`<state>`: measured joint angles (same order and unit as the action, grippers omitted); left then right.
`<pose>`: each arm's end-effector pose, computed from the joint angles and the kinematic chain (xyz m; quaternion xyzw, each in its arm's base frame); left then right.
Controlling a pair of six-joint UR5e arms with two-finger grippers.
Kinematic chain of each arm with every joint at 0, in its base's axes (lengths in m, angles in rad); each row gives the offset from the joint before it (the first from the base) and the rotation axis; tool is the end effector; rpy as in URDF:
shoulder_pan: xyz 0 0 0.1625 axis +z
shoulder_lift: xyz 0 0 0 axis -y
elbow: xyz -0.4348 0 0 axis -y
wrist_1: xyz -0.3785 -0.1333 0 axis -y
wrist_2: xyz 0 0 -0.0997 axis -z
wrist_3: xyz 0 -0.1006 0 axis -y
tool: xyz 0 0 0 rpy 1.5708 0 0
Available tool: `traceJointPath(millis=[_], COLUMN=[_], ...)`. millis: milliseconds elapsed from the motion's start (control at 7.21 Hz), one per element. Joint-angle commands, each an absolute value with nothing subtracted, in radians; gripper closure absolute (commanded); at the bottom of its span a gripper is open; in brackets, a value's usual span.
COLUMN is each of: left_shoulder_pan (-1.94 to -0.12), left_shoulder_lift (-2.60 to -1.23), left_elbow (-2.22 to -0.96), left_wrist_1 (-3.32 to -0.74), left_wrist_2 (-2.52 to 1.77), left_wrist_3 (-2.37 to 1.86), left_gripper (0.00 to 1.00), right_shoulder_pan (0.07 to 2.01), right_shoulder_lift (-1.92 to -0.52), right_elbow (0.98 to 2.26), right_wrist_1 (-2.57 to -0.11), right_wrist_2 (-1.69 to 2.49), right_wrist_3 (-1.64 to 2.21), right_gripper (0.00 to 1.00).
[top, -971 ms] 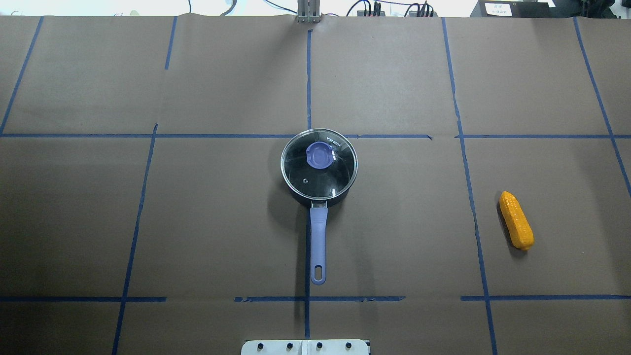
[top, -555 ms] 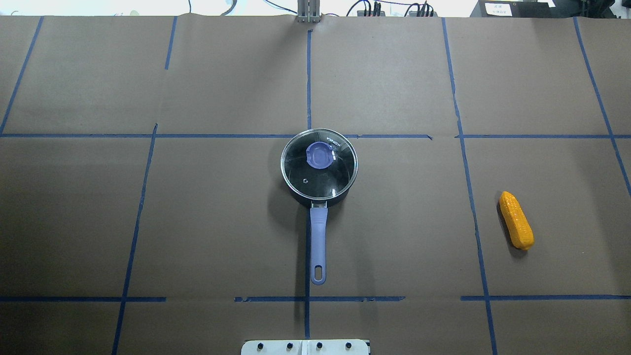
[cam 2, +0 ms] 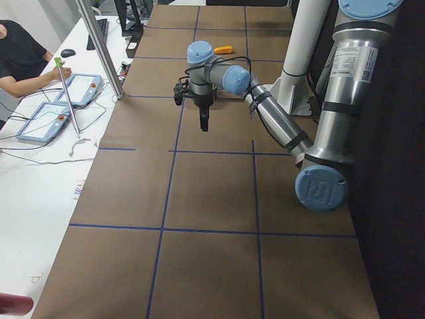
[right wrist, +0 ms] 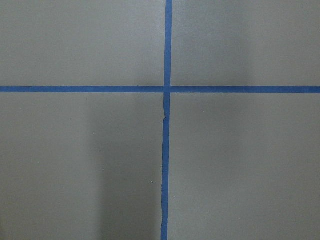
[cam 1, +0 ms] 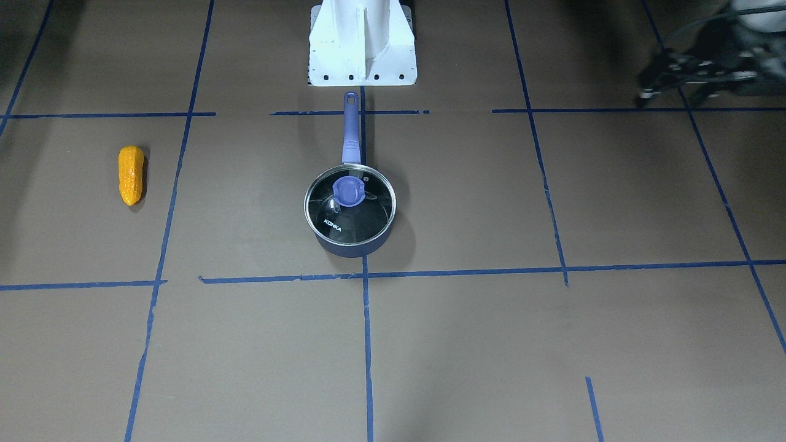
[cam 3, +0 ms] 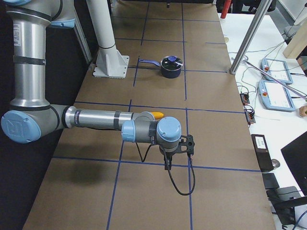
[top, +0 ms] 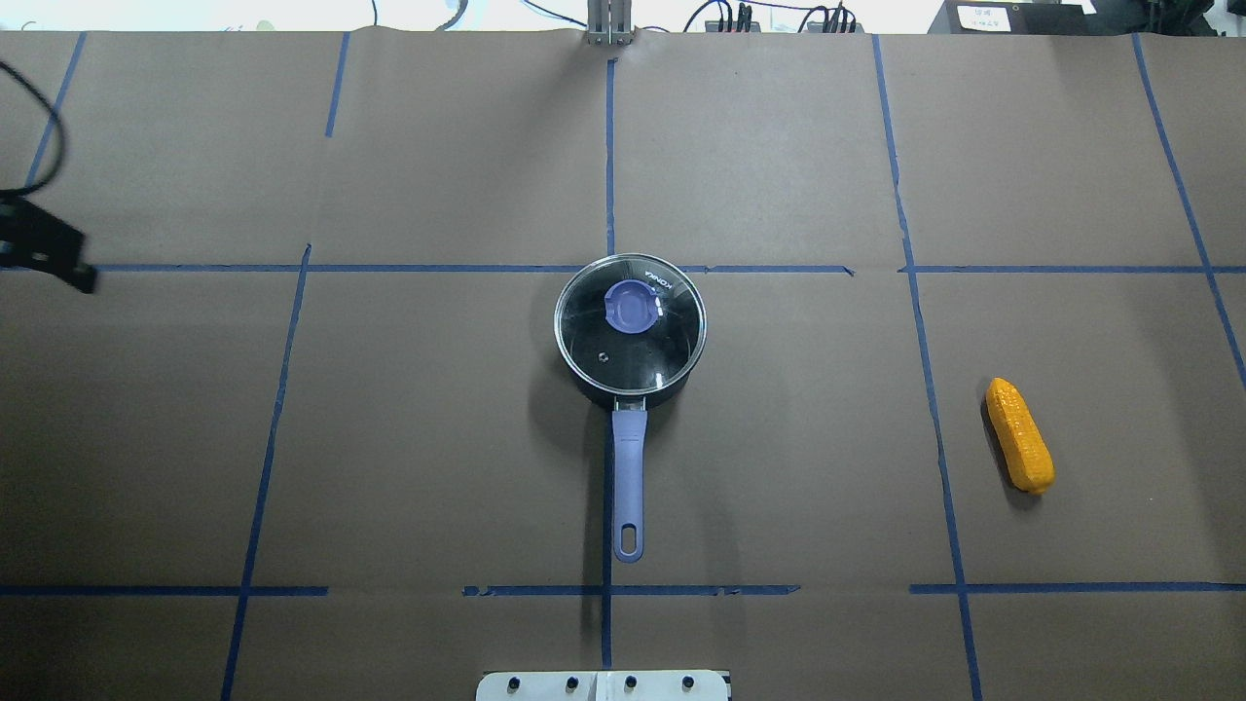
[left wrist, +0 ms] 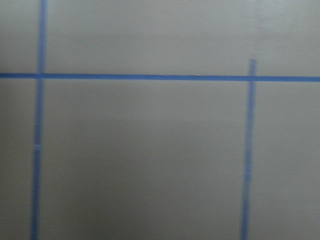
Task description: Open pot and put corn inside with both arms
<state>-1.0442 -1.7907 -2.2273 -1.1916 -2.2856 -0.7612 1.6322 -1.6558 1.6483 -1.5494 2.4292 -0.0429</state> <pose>0.1734 -0.4323 0.3152 -0.0192 0.4096 -0.0208 0.9118 0.0842 -0.4378 0.6629 0.0280 -0.4152 0.0055 0.9093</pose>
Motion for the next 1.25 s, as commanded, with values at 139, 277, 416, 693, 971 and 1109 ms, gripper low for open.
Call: traceJointPath(millis=[139,277,416,693,971,1109], left_shoulder_pan=[-0.743,-0.720,-0.716,-0.657,-0.620,-0.618], left_shoulder_lift=[-2.168,-2.277,-2.402,-2.465,-2.572,-2.600], left_elbow=[-2.095,-1.992,-1.867,-1.725,-1.566,-1.510], left_wrist_1=[-1.060,-1.063,-1.066,-1.227,-1.298,-1.324], left_wrist_2=[-2.109,-2.111,-2.111,-2.079,-2.053,-2.052], left_wrist_3=[-1.078,-1.119,-1.147,-1.245,-1.282,-1.282], left_gripper=[0.00,0.00,0.00,0.00,0.00,0.00], right_shoulder_pan=[1.631,1.631,1.631,1.631,1.631,1.631], right_shoulder_lift=[-1.657,-1.658,-1.655,-1.652,-1.654,-1.657], right_elbow=[1.646,1.646,1.651,1.651,1.648,1.647], right_wrist_1=[-1.551,-1.551,-1.551,-1.551,-1.551,-1.551], right_wrist_2=[2.427,2.430,2.437,2.441,2.434,2.436], right_wrist_3=[-0.043,-0.041,-0.040,-0.040,-0.037,-0.035], right_gripper=[0.00,0.00,0.00,0.00,0.00,0.00])
